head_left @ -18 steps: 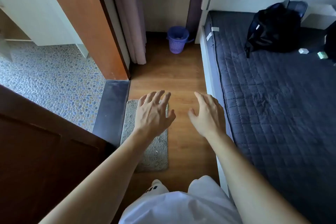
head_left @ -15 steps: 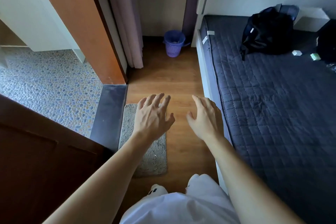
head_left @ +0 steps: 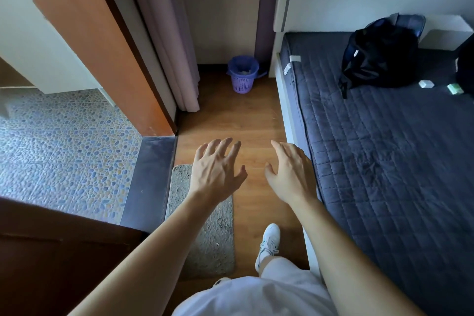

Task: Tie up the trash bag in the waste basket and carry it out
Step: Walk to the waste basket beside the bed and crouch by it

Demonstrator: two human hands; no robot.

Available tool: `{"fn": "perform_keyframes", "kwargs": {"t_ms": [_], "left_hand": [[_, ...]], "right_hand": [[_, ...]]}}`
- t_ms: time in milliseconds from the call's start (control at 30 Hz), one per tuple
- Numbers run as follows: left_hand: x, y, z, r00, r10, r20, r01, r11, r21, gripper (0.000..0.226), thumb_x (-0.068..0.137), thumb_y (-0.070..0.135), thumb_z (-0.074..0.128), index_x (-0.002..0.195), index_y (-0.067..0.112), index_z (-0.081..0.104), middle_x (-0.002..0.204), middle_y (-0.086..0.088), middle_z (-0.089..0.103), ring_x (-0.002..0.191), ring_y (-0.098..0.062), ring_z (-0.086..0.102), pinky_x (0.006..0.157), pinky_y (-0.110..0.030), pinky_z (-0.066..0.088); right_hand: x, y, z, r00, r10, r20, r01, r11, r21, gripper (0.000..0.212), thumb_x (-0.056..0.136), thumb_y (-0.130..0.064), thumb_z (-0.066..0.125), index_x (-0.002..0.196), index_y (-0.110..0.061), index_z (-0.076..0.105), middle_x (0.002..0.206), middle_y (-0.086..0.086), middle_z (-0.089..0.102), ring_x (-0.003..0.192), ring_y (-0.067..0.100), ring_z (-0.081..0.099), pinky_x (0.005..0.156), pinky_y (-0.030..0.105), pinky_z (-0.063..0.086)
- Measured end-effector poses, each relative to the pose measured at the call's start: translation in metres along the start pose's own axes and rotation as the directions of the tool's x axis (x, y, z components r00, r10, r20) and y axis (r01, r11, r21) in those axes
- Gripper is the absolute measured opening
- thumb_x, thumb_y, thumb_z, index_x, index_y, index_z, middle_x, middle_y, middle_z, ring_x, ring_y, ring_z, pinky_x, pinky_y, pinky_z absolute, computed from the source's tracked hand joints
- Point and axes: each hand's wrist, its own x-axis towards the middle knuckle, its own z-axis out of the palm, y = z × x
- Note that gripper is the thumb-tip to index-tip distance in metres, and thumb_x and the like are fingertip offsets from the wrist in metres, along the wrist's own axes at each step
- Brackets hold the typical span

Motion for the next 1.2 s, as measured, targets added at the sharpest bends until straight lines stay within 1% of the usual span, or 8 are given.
{"fn": "perform_keyframes", "kwargs": {"t_ms": [133,367,567,800,933,1033,1133,1200], "left_hand": [[0.065,0.012,0.005,0.999,-0.005,-0.032,0.005,1.000,-0.001,0.058,0.082,0.051,0.050,0.131,0.020,0.053,0.134,-0.004,0.060,0.121,-0.028,0.055,0.099,-0.045,0.042],[0.156,0.047,0.012,0.991,-0.122,-0.056,0.120,0.992,-0.035,0.057,0.082,0.051,0.049,0.132,0.022,0.052,0.135,-0.001,0.058,0.122,-0.025,0.054,0.099,-0.045,0.045],[0.202,0.055,0.024,0.987,-0.161,-0.023,0.161,0.987,-0.020,0.059,0.083,0.052,0.049,0.134,0.023,0.051,0.137,-0.001,0.058,0.124,-0.024,0.054,0.100,-0.045,0.044],[0.265,0.044,0.041,0.982,-0.188,-0.006,0.188,0.982,-0.034,0.058,0.081,0.051,0.050,0.131,0.023,0.053,0.134,-0.001,0.060,0.120,-0.025,0.056,0.097,-0.044,0.046],[0.309,0.027,0.055,0.979,-0.202,0.006,0.202,0.978,-0.043,0.059,0.081,0.052,0.050,0.132,0.023,0.053,0.134,-0.001,0.060,0.121,-0.025,0.055,0.098,-0.044,0.045],[0.353,0.006,0.063,0.979,-0.202,0.008,0.202,0.978,-0.052,0.059,0.081,0.053,0.049,0.132,0.023,0.052,0.134,-0.001,0.059,0.121,-0.026,0.055,0.098,-0.044,0.044],[0.403,-0.021,0.065,0.979,-0.201,-0.012,0.200,0.977,-0.071,0.058,0.081,0.052,0.050,0.130,0.022,0.055,0.133,-0.001,0.060,0.119,-0.026,0.056,0.097,-0.045,0.044],[0.436,-0.040,0.063,0.980,-0.200,-0.024,0.197,0.977,-0.080,0.058,0.081,0.050,0.051,0.129,0.020,0.056,0.132,-0.001,0.061,0.119,-0.026,0.057,0.096,-0.045,0.045]], "right_hand": [[0.060,0.024,-0.016,0.998,-0.052,-0.030,0.051,0.998,-0.031,0.057,0.083,-0.028,0.064,0.136,-0.011,0.055,0.125,0.011,0.063,0.117,0.031,0.058,0.097,0.045,0.049],[0.157,0.063,-0.050,0.991,-0.126,-0.037,0.125,0.992,-0.032,0.054,0.084,-0.025,0.066,0.135,-0.009,0.058,0.128,0.012,0.063,0.118,0.031,0.059,0.094,0.040,0.046],[0.211,0.089,-0.044,0.989,-0.145,0.002,0.145,0.989,-0.039,0.053,0.084,-0.028,0.062,0.134,-0.012,0.057,0.124,0.010,0.065,0.116,0.029,0.060,0.095,0.041,0.048],[0.271,0.104,-0.031,0.992,-0.119,0.046,0.120,0.992,-0.026,0.055,0.083,-0.033,0.057,0.134,-0.013,0.057,0.124,0.009,0.064,0.116,0.029,0.060,0.094,0.042,0.050],[0.318,0.105,-0.019,0.991,-0.117,0.057,0.117,0.993,-0.002,0.054,0.083,-0.026,0.065,0.134,-0.010,0.058,0.126,0.013,0.064,0.117,0.032,0.060,0.094,0.041,0.049],[0.365,0.102,-0.014,0.993,-0.117,0.031,0.118,0.992,-0.039,0.053,0.080,-0.024,0.065,0.131,-0.009,0.060,0.123,0.014,0.065,0.114,0.032,0.062,0.093,0.042,0.049],[0.417,0.093,-0.005,0.994,-0.113,-0.012,0.112,0.994,-0.009,0.051,0.075,-0.011,0.074,0.124,-0.001,0.064,0.113,0.020,0.067,0.104,0.038,0.066,0.090,0.030,0.040],[0.452,0.081,-0.002,0.993,-0.112,-0.029,0.112,0.994,0.001,0.051,0.071,-0.003,0.077,0.121,0.003,0.065,0.109,0.024,0.068,0.100,0.041,0.068,0.089,0.028,0.033]]}}
